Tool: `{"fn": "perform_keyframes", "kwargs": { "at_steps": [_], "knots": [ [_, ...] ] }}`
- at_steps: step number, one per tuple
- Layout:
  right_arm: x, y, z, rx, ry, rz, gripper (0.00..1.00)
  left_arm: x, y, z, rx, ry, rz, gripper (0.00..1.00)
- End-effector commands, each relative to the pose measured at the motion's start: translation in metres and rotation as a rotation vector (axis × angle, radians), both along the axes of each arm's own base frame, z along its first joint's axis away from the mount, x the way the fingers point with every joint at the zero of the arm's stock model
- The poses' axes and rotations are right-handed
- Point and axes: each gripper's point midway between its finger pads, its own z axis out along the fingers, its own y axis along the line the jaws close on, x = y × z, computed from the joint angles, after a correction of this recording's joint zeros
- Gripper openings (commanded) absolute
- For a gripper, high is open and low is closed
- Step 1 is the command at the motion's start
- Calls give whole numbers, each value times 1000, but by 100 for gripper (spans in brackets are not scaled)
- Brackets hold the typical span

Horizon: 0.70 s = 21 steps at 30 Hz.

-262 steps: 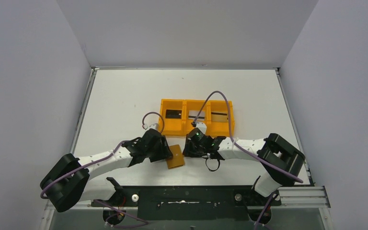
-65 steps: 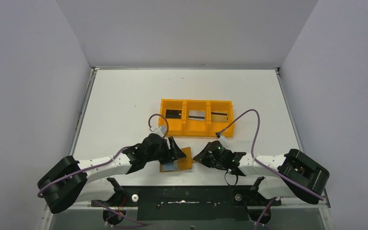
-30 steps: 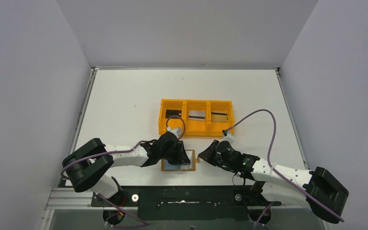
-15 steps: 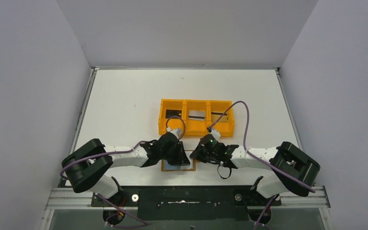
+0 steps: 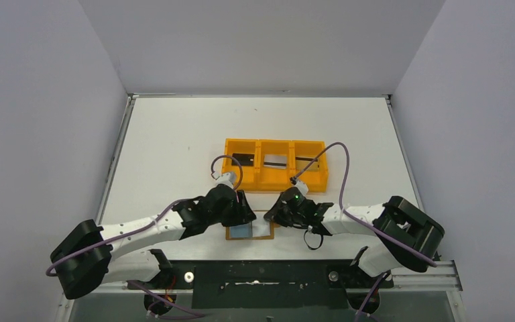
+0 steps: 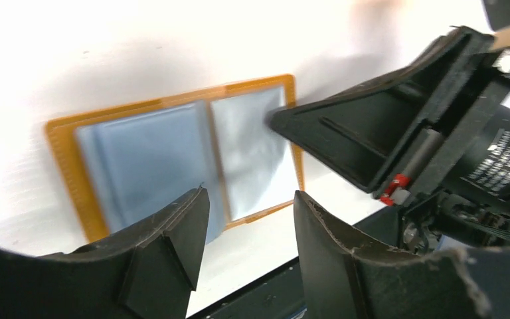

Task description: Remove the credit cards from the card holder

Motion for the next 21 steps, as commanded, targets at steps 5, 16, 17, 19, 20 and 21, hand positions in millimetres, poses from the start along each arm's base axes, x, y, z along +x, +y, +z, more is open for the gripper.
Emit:
{"fn": "perform_keyframes", "kwargs": {
  "at_steps": [5,16,17,19,20,21],
  "knots": [
    [-18,-21,-34,-118,80,15,1,-6,33,-21,76,27,88,51],
    [-20,-21,-35,-121,84,20,1,-6,44,-29,127,43,123,56],
    [-20,-21,-35,-120,84,19,1,-6,44,-27,128,38,117,57],
    [-19,-21,-35,-119,84,19,1,-5,44,-26,137,34,116,58],
    [-20,-21,-36,-122,86,20,1,-5,46,-25,142,31,120,58],
    [-19,-21,-35,-121,85,19,1,-4,46,-24,142,29,121,58]
  ]
}}
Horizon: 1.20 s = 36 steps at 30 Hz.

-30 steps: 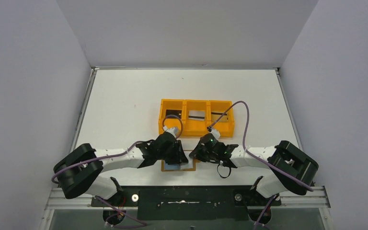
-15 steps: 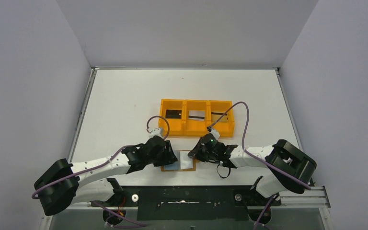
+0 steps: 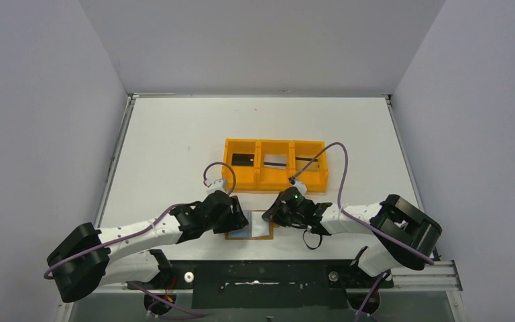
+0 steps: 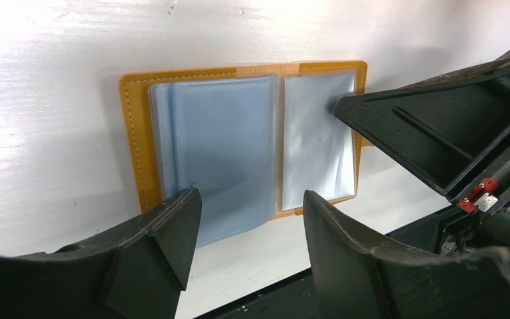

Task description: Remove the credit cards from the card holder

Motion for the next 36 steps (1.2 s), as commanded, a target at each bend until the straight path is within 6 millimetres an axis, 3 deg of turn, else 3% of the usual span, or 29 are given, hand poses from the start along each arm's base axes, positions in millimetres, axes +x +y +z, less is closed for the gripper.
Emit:
{"fn": "perform_keyframes", "kwargs": {
  "at_steps": [1,14,27,36],
  "knots": [
    [-21,-26,-35,-141,87,15,1,7,9,6,39,-29,30,58],
    [-21,-26,-36,-144,90,15,1,10,6,15,28,-49,20,60],
    [-23,-24,-38,-139,94,25,2,1,-4,-14,41,47,-4,60],
    [-24,-23,-41,-140,105,33,2,-2,-37,-4,-110,48,-87,60]
  ]
}}
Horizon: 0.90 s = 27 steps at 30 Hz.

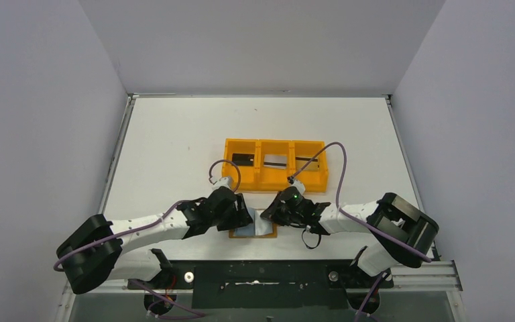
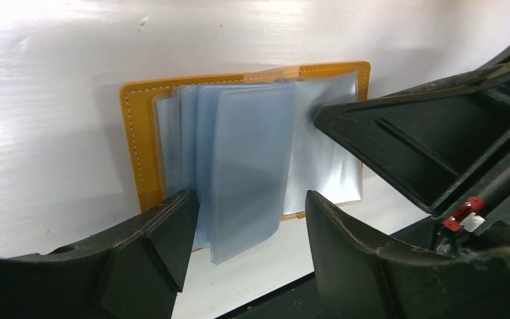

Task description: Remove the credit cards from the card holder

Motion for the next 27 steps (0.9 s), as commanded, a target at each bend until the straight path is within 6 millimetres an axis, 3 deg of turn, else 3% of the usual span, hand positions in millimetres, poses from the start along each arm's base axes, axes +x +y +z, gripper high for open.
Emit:
{"fn": "perform_keyframes", "kwargs": {
  "at_steps": [1,16,22,27],
  "knots": [
    [-26,-28,-41,-161,108,26,2,-6,-28,3,-131,22,-68,60],
    [-25,-27,-42,-166,113,28,2,4,-46,40,-176,-49,-125,49],
    [-25,-27,-42,-168,113,29,2,6,-50,44,-160,-59,-149,45],
    [-24,-27,-39,-163,105,26,2,2,-66,47,-234,-58,-204,45]
  ]
}}
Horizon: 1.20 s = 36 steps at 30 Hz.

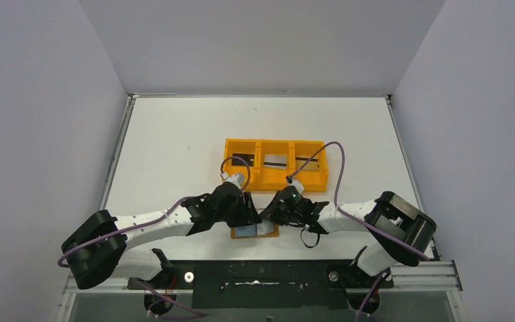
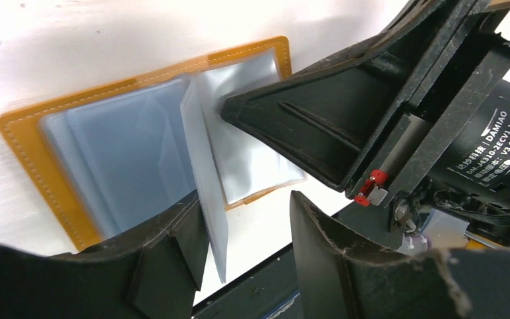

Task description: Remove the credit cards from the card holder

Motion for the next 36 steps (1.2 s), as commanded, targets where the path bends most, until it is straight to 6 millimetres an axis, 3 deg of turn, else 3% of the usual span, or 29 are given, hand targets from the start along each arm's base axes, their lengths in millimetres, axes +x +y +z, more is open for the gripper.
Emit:
{"fn": "perform_keyframes", "kwargs": {
  "at_steps": [1,7,13,17,22,31,36],
  "knots": [
    [-25,-30,-36,-156,93,20,2,3,-32,23,-133,-45,-91,45],
    [-14,-23,1,-22,-17,-11,5,4,-55,24,-169,-36,-140,45],
    [-5,-45,27,-32,-99,-107,10,4,-56,5,-120,-9,-140,45],
    [-2,-60,44,3,-151,-173,12,5,-65,3,-121,-1,-160,45],
    [-3,-56,57,60,-187,-150,14,-2,-61,-12,-81,27,-158,40],
    [1,-13,54,83,-167,8,6,-11,-48,-16,-71,32,-146,37],
    [1,-13,32,17,-114,31,3,-13,-38,-11,-55,12,-139,36]
  ]
}}
